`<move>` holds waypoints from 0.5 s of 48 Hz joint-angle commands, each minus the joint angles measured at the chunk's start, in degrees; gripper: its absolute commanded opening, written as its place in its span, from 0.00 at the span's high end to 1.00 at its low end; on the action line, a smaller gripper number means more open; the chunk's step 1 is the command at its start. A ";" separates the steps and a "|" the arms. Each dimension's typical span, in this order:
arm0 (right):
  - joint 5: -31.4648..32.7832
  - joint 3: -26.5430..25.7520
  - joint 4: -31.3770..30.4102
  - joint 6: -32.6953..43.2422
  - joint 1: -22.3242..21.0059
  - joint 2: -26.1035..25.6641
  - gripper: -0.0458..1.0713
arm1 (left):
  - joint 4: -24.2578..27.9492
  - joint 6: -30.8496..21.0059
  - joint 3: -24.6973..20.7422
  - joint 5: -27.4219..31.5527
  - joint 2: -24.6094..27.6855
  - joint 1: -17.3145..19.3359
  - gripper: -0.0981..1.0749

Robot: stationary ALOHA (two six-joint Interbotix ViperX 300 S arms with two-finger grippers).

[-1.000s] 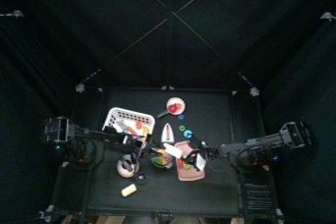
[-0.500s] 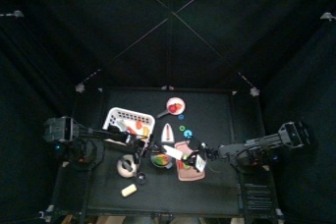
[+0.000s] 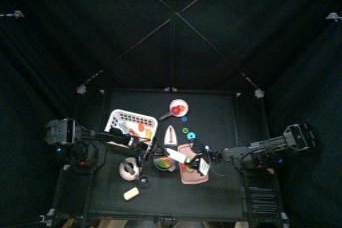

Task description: Grab cleaver with other han

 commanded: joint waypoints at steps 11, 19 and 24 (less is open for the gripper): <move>-0.70 -0.70 -1.32 -0.09 -0.26 -1.85 0.32 | -0.26 -0.09 -1.23 -0.18 -0.44 -0.09 0.47; -0.44 -0.88 -2.11 -0.09 -0.18 -2.11 0.16 | -0.70 -0.18 -1.14 -0.26 -0.44 -0.09 0.47; -0.18 -0.70 -2.11 0.00 -0.26 -2.37 0.13 | -0.79 -0.18 -1.14 -0.18 -0.53 -0.09 0.47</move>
